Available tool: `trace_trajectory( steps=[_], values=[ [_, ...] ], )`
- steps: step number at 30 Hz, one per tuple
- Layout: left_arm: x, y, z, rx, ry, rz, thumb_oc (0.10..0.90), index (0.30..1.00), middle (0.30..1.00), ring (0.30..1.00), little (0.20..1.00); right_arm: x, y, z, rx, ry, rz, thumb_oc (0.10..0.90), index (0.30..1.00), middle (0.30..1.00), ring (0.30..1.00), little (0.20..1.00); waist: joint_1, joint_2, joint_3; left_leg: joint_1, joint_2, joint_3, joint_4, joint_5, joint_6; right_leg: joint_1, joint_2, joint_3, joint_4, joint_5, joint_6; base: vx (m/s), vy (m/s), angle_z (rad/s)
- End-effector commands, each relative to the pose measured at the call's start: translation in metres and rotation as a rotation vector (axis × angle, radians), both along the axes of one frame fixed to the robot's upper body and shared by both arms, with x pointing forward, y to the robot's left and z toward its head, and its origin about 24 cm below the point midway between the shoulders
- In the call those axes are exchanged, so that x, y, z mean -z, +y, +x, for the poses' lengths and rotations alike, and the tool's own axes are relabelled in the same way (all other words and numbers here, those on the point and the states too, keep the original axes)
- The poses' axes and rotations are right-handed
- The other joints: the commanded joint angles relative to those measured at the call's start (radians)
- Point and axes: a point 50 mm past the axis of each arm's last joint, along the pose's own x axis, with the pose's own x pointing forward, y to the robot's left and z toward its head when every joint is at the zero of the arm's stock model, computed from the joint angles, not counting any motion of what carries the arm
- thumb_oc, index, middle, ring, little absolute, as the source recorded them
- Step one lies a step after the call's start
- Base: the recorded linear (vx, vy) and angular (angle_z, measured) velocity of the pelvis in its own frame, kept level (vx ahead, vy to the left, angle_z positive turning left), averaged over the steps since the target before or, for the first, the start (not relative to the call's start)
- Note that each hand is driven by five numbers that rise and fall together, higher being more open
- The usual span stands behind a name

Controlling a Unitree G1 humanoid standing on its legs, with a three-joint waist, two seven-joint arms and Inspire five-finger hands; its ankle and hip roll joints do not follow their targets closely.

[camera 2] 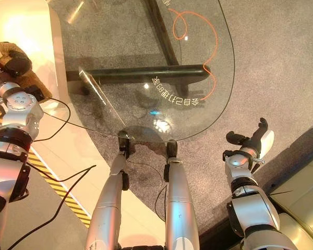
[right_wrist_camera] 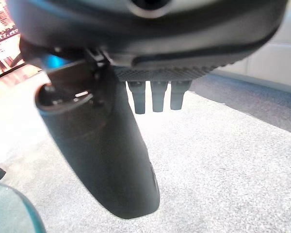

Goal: Wipe the table with a cloth and put it in the basket.

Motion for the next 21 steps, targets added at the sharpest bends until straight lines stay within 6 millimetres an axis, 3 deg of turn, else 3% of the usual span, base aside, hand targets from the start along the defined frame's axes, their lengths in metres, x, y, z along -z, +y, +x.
trace_trajectory(
  steps=[1, 17, 19, 20, 21],
  values=[
    [-0.0659, 0.0414, -0.0267, -0.172, -0.183, 0.074, 0.1, 0.3, 0.3, 0.3, 0.2, -0.0063, -0.021, -0.0105, 0.074, -0.013, -0.039, 0.8, 0.9, 0.9, 0.9, 0.9, 0.007, -0.025, -0.025, 0.043, -0.065, 0.081, 0.184, -0.238, 0.062, 0.077, 0.07, -0.015, -0.243, 0.119, 0.012, 0.0, 0.0, 0.0],
    [-0.0647, 0.0415, -0.0225, -0.15, -0.077, 0.117, 0.1, 0.3, 0.3, 0.3, 0.2, -0.0082, -0.0222, -0.0103, 0.067, -0.013, -0.05, 0.8, 0.9, 0.9, 0.9, 0.9, 0.0, -0.022, -0.025, 0.032, -0.064, 0.085, 0.189, -0.235, 0.064, 0.064, 0.069, -0.009, -0.242, 0.128, 0.016, 0.0, 0.0, 0.0],
    [-0.0648, 0.0405, -0.0218, -0.151, -0.075, 0.11, 0.396, 0.554, 0.554, 0.554, 0.496, -0.0087, -0.0218, -0.0098, 0.066, -0.014, -0.051, 0.8, 0.9, 0.9, 0.9, 0.9, -0.001, -0.022, -0.025, 0.028, -0.064, 0.085, 0.19, -0.234, 0.064, 0.06, 0.069, -0.008, -0.243, 0.129, 0.016, 0.0, 0.0, 0.0],
    [-0.0666, 0.0396, -0.0216, -0.149, -0.079, 0.114, 0.438, 0.589, 0.589, 0.589, 0.538, -0.0099, -0.022, -0.0093, 0.065, -0.018, -0.051, 0.8, 0.9, 0.9, 0.9, 0.9, -0.002, -0.023, -0.025, 0.021, -0.063, 0.085, 0.188, -0.227, 0.064, 0.054, 0.069, -0.008, -0.246, 0.137, 0.016, 0.0, 0.0, 0.0],
    [-0.0657, 0.0393, -0.0213, -0.146, -0.075, 0.119, 0.416, 0.571, 0.571, 0.571, 0.516, -0.0087, -0.0223, -0.0102, 0.065, -0.015, -0.051, 0.8, 0.9, 0.9, 0.9, 0.9, -0.002, -0.024, -0.025, 0.026, -0.064, 0.085, 0.192, -0.235, 0.064, 0.059, 0.069, -0.007, -0.243, 0.13, 0.016, 0.0, 0.0, 0.0]
  ],
)
